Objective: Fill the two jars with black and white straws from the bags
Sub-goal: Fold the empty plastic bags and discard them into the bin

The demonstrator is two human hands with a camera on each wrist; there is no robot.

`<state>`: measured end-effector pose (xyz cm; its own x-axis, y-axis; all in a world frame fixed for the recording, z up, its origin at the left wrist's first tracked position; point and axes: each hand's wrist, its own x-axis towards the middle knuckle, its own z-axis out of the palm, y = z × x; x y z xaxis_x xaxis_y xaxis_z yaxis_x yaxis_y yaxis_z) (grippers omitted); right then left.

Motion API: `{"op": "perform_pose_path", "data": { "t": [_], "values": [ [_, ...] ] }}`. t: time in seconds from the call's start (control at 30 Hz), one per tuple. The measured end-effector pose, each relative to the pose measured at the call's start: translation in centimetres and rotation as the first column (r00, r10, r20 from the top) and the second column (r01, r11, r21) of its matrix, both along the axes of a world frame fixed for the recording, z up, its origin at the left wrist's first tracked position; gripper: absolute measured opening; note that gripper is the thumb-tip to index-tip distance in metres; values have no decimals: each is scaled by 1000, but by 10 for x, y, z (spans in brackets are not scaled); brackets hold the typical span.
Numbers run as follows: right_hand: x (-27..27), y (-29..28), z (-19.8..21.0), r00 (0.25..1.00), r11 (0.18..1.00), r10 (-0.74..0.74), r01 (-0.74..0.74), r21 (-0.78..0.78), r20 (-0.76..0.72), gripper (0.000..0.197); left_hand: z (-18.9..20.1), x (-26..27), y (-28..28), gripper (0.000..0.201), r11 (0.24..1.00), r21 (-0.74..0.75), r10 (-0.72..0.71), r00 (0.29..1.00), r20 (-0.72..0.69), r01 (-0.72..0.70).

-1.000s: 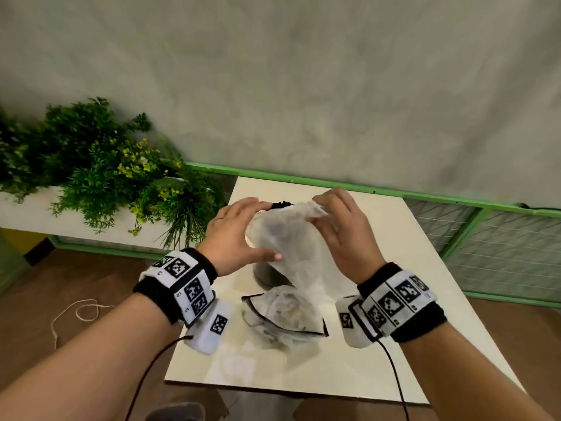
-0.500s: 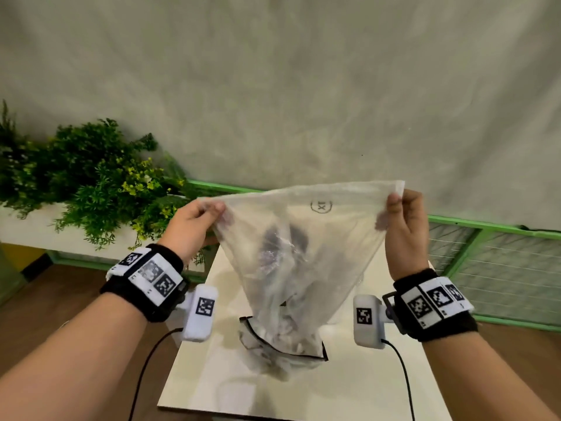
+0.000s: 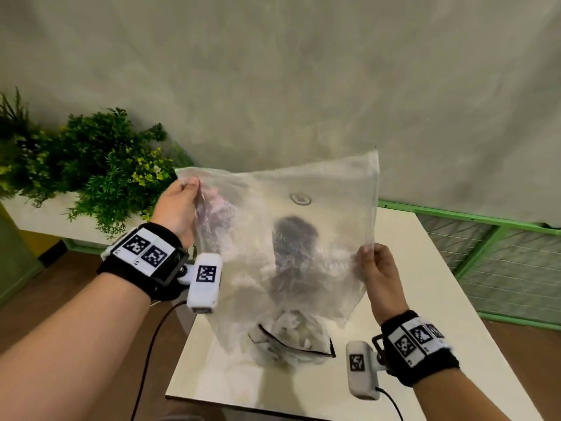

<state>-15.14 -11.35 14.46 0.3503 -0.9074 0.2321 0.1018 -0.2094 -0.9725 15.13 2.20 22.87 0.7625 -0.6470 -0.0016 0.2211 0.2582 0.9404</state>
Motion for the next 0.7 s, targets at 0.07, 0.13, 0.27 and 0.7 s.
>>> {"op": "perform_pose_path", "data": {
  "t": [0.07, 0.13, 0.27, 0.7],
  "values": [
    [3, 8, -8, 975, 984, 174, -168, 50, -141, 44, 0, 4, -3, 26, 1000, 7, -9, 999, -40, 10],
    [3, 13, -22, 934, 973, 230, -222, 61, -274, 56, 0, 10, -4, 31, 1000, 21, -16, 998, -68, 18],
    [11, 13, -23, 990, 978, 104, -85, 189, -94, 26, -7, 21, 2, 27, 997, 47, 57, 997, -54, -54],
    [31, 1, -19, 956, 958, -277, 282, 45, -96, 25, -99, -56, 27, 39, 749, 503, -411, 898, -156, 430]
  ]
}}
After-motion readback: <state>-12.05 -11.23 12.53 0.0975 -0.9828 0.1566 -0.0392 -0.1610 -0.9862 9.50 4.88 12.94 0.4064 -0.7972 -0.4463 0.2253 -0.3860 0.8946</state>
